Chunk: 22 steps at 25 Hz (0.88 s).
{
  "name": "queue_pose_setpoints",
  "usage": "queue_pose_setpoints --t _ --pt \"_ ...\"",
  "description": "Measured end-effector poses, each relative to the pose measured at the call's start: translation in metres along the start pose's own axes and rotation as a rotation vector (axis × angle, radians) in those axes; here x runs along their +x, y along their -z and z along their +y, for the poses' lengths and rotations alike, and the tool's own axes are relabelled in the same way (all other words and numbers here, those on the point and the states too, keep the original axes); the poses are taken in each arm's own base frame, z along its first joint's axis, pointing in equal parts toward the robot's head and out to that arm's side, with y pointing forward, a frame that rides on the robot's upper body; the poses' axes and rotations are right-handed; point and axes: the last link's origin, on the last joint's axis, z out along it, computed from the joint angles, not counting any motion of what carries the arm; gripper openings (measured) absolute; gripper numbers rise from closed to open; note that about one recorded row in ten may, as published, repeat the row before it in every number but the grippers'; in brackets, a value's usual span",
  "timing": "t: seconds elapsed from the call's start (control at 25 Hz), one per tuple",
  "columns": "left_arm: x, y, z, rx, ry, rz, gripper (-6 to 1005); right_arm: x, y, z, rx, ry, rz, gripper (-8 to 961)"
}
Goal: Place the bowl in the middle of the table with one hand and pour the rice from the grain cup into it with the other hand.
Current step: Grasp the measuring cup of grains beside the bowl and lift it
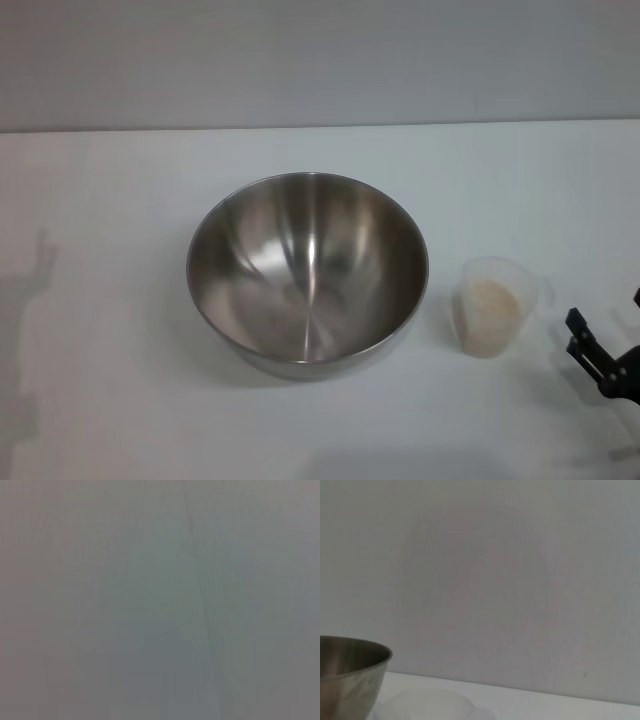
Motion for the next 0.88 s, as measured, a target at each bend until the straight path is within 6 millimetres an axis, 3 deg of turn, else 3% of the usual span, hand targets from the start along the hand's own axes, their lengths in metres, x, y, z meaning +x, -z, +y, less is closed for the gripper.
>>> queue_pose_setpoints --t 0.48,0.88 --pt "-0.002 0.005 -0.003 0.004 0.023 -0.016 800 0.000 -0.017 0.002 -0.028 0.009 0.024 838" --pt "-0.003 0.004 -0.002 0.002 0.024 -0.018 800 0.000 -0.020 0.004 -0.036 0.006 0.025 838"
